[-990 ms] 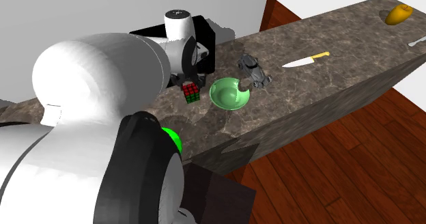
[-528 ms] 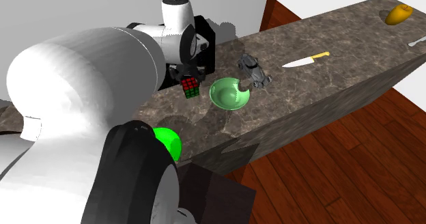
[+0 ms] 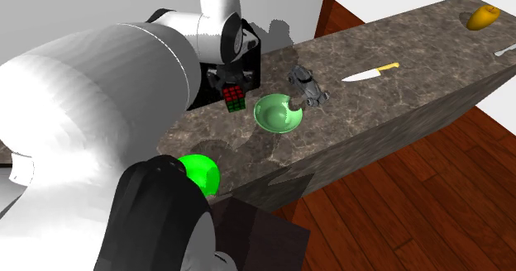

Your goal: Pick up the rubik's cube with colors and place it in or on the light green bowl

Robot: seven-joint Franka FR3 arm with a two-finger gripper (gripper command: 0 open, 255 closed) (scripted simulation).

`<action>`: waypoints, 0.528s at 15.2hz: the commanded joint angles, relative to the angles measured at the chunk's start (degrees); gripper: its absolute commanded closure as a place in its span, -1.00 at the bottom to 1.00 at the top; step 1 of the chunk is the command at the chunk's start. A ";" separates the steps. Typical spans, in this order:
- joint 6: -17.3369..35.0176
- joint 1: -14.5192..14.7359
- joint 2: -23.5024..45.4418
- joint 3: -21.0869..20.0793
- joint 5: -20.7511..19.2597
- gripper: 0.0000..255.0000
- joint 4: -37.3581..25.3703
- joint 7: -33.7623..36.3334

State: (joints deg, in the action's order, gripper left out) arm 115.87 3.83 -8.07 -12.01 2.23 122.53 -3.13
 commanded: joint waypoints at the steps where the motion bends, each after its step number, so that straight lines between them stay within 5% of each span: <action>1: -0.45 -1.10 1.15 1.33 -0.39 1.00 -1.52 -2.22; 8: -2.05 -5.24 7.08 5.99 -1.51 1.00 -8.88 -10.48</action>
State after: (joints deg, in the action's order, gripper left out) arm 114.21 -0.82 -1.71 -6.65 0.83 114.79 -12.38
